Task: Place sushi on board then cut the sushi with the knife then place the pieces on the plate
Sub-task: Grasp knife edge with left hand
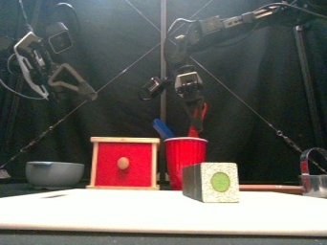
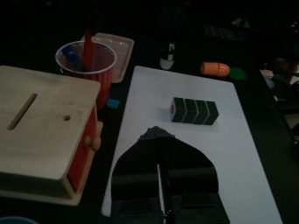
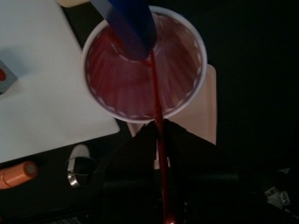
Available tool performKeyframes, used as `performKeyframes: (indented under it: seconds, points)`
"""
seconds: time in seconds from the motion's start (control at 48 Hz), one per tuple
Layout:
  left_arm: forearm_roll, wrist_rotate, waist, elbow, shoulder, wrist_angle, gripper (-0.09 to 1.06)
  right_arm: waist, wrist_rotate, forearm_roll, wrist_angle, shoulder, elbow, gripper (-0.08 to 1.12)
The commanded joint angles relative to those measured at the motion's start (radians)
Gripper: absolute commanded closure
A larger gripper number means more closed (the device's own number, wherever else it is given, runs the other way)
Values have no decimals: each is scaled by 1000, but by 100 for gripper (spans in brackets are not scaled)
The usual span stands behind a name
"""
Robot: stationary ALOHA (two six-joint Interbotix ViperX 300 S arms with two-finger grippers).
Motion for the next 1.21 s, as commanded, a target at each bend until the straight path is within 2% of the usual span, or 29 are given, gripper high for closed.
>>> performKeyframes:
  seconds: [0.021, 0.312, 0.625, 0.792, 0.938, 1.208]
  points:
    - [-2, -2, 3, -14, 2, -5, 99, -9, -3, 5, 12, -75, -48, 66]
    - [-2, -2, 3, -14, 2, -5, 99, -20, 6, 34, 26, -189, -69, 66]
    - [-2, -2, 3, -15, 2, -5, 99, -11, 29, 32, 5, -405, 11, 66]
    - [0, 3, 3, -20, -5, -6, 99, 32, 100, 31, -133, -535, 127, 66]
    - [0, 3, 3, -29, -31, -12, 99, 89, 164, 43, -310, -678, 314, 66]
    - [5, 3, 3, -43, -84, -25, 99, 222, 261, 34, -657, -859, 663, 66]
